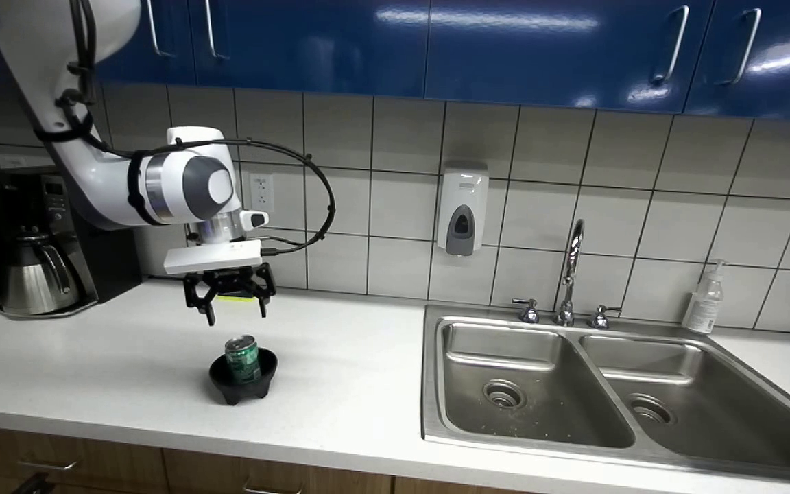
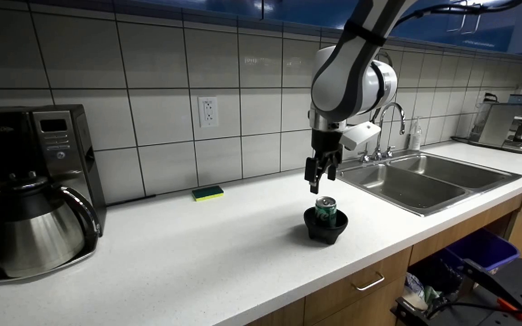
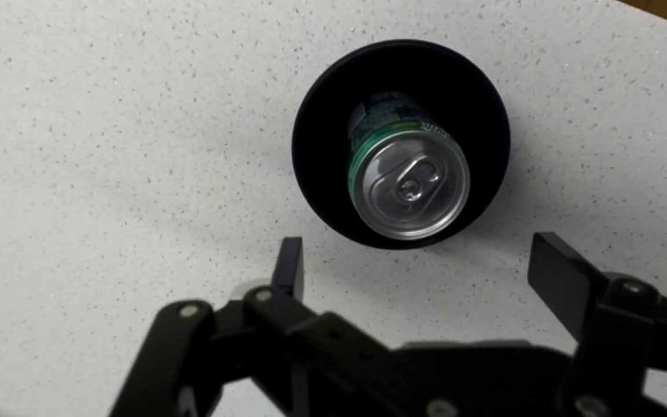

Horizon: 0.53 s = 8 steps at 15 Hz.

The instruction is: Put the green can in the black bowl

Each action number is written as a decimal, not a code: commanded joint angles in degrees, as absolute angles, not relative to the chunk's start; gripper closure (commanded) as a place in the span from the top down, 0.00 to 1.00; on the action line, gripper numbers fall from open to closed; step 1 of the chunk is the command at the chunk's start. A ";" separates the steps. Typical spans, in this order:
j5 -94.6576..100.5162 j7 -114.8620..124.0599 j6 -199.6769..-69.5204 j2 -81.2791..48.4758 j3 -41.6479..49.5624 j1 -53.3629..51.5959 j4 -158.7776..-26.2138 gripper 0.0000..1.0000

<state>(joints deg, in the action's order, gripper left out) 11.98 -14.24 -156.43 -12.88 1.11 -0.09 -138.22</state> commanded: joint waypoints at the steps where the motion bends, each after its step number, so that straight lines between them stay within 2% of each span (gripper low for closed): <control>1: 10.77 -16.96 -155.56 -4.28 -0.23 0.87 -144.67 1.00; 8: 11.45 -17.00 -156.45 7.30 0.54 0.12 -154.44 1.00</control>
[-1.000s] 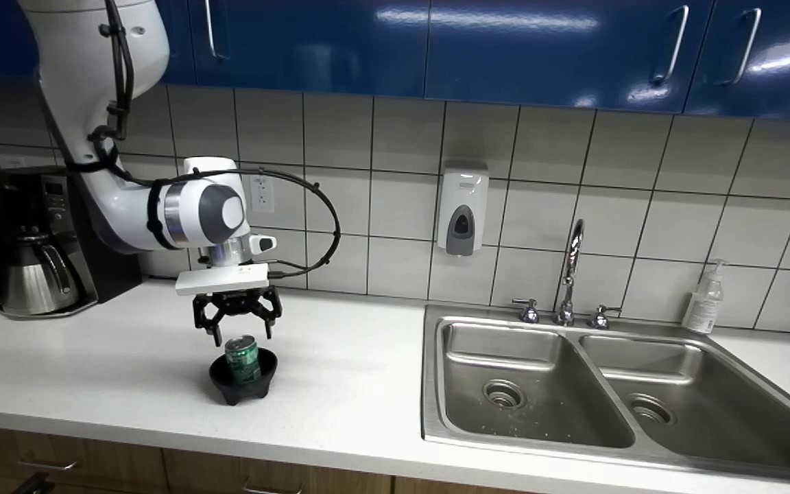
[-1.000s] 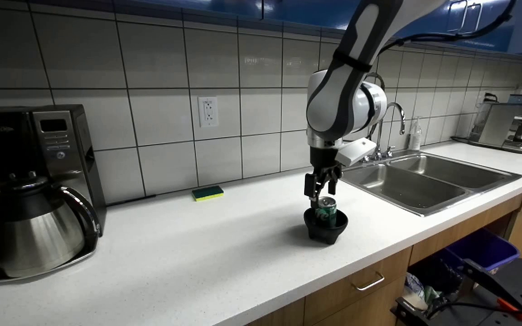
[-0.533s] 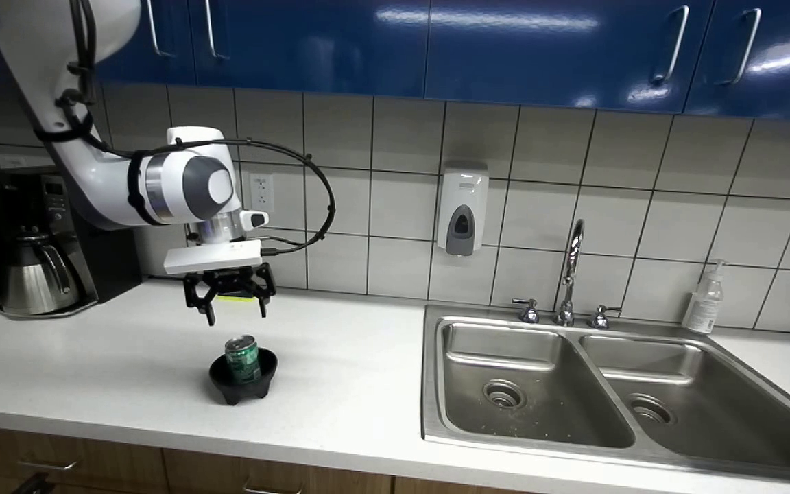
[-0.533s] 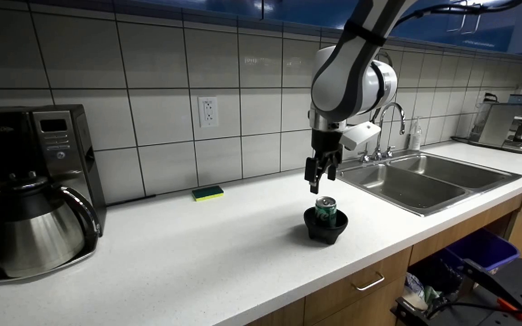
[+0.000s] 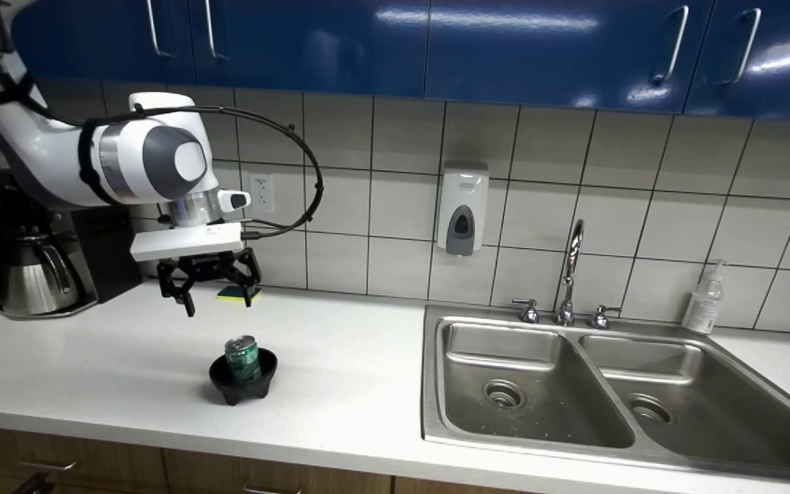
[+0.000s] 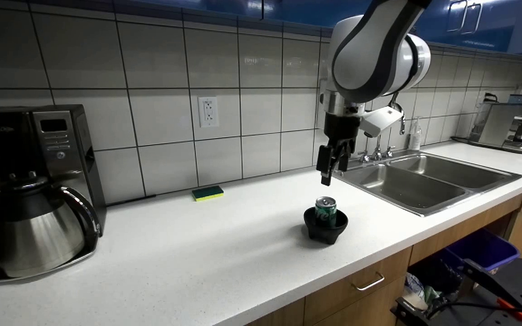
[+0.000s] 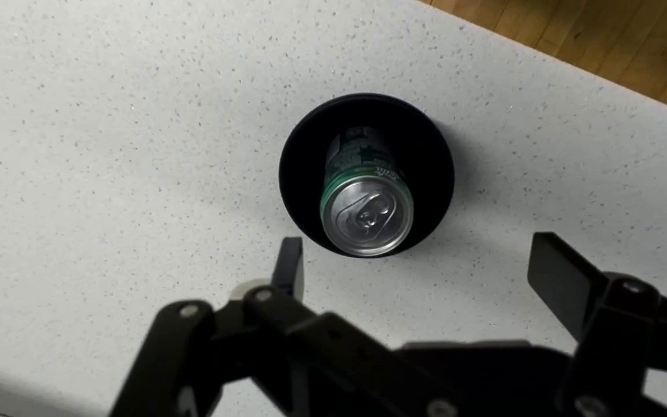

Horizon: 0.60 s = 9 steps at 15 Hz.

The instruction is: Put the green can in the black bowl

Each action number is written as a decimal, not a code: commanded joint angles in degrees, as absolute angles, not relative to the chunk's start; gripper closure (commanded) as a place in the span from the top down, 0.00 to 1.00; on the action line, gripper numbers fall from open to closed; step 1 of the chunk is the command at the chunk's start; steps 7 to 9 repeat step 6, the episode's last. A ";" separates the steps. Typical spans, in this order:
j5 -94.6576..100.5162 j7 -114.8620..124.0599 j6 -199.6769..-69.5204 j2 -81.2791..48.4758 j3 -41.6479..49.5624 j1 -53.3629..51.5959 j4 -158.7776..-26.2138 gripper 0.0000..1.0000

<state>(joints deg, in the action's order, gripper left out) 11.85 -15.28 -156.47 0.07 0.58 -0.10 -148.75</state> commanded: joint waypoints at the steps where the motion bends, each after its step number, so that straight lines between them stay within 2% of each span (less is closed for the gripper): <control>1: 11.68 -16.50 -156.10 8.82 0.69 0.11 -155.57 1.00; 3: 11.90 -15.29 -155.29 11.79 0.90 0.19 -157.76 1.00; 4: 11.74 -15.39 -156.26 6.47 0.75 -0.11 -154.06 1.00; 9: 11.76 -15.36 -156.25 8.76 0.91 -0.13 -155.89 1.00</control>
